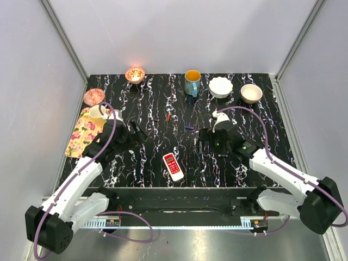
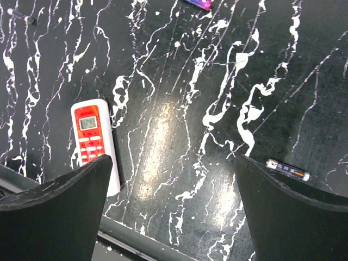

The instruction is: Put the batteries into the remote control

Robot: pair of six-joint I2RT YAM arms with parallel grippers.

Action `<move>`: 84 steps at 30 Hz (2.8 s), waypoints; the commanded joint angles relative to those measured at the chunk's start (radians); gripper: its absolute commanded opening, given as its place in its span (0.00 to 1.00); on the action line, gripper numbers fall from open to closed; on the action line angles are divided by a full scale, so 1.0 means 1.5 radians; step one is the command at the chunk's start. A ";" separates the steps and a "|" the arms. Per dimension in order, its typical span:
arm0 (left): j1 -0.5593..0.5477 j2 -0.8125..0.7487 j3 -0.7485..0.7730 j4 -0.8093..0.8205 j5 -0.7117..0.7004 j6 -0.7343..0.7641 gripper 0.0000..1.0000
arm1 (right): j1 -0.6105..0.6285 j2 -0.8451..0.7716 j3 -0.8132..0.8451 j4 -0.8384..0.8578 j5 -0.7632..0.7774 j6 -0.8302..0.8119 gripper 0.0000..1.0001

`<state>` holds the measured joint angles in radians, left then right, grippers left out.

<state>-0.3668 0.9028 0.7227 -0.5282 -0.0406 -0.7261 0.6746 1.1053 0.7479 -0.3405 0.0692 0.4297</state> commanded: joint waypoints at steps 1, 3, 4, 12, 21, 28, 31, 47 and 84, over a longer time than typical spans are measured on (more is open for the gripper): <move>0.001 -0.019 -0.023 0.052 0.042 0.007 0.99 | 0.009 -0.022 0.016 0.009 0.065 0.026 1.00; -0.003 -0.024 -0.030 0.065 0.058 0.000 0.99 | 0.009 -0.063 -0.009 0.058 0.091 0.085 1.00; -0.010 -0.026 -0.031 0.067 0.055 -0.004 0.99 | 0.009 -0.080 -0.035 0.074 0.053 0.075 1.00; -0.267 0.039 -0.017 0.034 -0.161 -0.222 0.99 | 0.009 -0.110 0.008 -0.030 0.129 0.083 1.00; -0.382 0.305 0.168 -0.137 -0.251 -0.436 0.97 | 0.009 -0.153 0.016 -0.055 0.124 0.107 1.00; -0.398 0.434 0.265 -0.165 -0.242 -0.470 0.97 | 0.009 -0.184 -0.008 -0.058 0.104 0.118 1.00; -0.398 0.462 0.274 -0.171 -0.231 -0.480 0.96 | 0.009 -0.195 -0.015 -0.060 0.098 0.121 1.00; -0.378 0.523 0.254 -0.128 -0.169 -0.398 0.90 | 0.009 -0.195 -0.019 -0.061 0.090 0.116 1.00; -0.332 0.300 0.143 0.142 -0.113 -0.197 0.00 | 0.009 -0.205 0.000 -0.026 0.099 0.161 1.00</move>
<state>-0.8856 1.5433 0.9924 -0.5529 -0.2367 -1.1591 0.6853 0.8349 0.7280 -0.4561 0.2081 0.6003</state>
